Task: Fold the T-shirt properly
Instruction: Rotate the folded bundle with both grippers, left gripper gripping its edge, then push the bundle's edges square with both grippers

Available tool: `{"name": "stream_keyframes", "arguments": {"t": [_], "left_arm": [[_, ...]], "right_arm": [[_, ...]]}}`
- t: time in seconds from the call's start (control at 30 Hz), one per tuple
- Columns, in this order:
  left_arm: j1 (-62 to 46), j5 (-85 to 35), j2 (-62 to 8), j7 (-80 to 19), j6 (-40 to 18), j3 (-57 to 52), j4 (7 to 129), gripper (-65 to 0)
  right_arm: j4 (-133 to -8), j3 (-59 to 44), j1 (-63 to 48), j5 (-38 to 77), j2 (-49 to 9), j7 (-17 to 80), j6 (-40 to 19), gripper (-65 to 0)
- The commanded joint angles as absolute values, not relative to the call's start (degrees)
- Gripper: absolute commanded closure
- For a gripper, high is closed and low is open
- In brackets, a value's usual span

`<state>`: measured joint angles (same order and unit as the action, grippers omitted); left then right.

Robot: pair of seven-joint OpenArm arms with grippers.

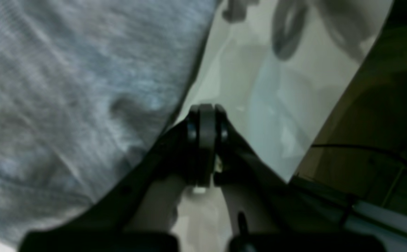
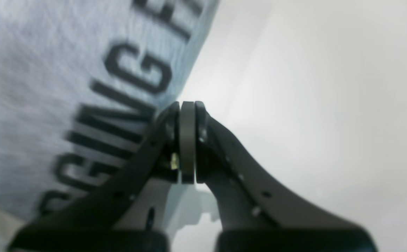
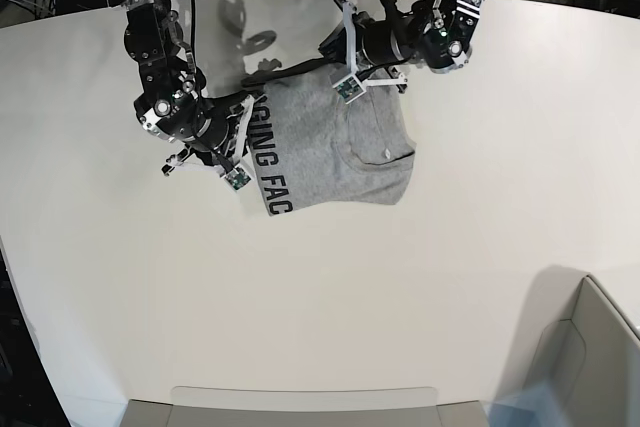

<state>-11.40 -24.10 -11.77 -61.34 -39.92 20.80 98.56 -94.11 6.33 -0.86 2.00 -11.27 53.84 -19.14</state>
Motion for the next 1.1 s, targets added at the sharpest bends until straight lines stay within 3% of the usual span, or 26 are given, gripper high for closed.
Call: {"name": "stream_keyframes", "arguments": {"t": [0.0, 0.23, 0.5, 0.67, 0.8, 0.93, 1.07], "left_arm": [[-11.0, -23.3, -12.0, -61.3, -40.0, 20.7, 98.6, 0.0], [-10.5, -22.1, -12.1, -61.3, -40.0, 4.5, 97.3, 0.0], [3.0, -22.5, -11.4, -58.7, -40.0, -5.8, 85.8, 0.0], [7.8, -22.5, -9.8, -50.5, -40.0, -6.0, 82.8, 0.0], [9.4, -22.5, -8.7, -45.8, -40.0, -6.1, 83.7, 0.0], [8.7, -22.2, -7.4, -43.7, -40.0, -6.0, 91.1, 0.0], [8.7, -18.9, -6.5, -43.7, -37.6, -6.0, 94.1, 0.0]], "right_arm": [[-94.5, 7.2, 0.4, 2.5, -11.6, 53.1, -19.2, 0.0], [-95.1, 15.6, -2.7, 2.5, -11.6, 53.1, -19.2, 0.0], [-102.4, 23.5, -6.3, 2.4, -11.6, 53.1, -19.1, 0.0], [-110.2, 22.6, -8.5, 2.3, -12.2, 53.1, -18.9, 0.0], [-114.2, 16.0, -9.5, 2.4, -13.0, 53.1, -18.8, 0.0], [-114.1, 8.0, -7.3, 2.9, -12.9, 53.1, -18.8, 0.0], [-109.4, 6.5, -3.7, 2.9, -13.4, 53.1, -18.8, 0.0]]}}
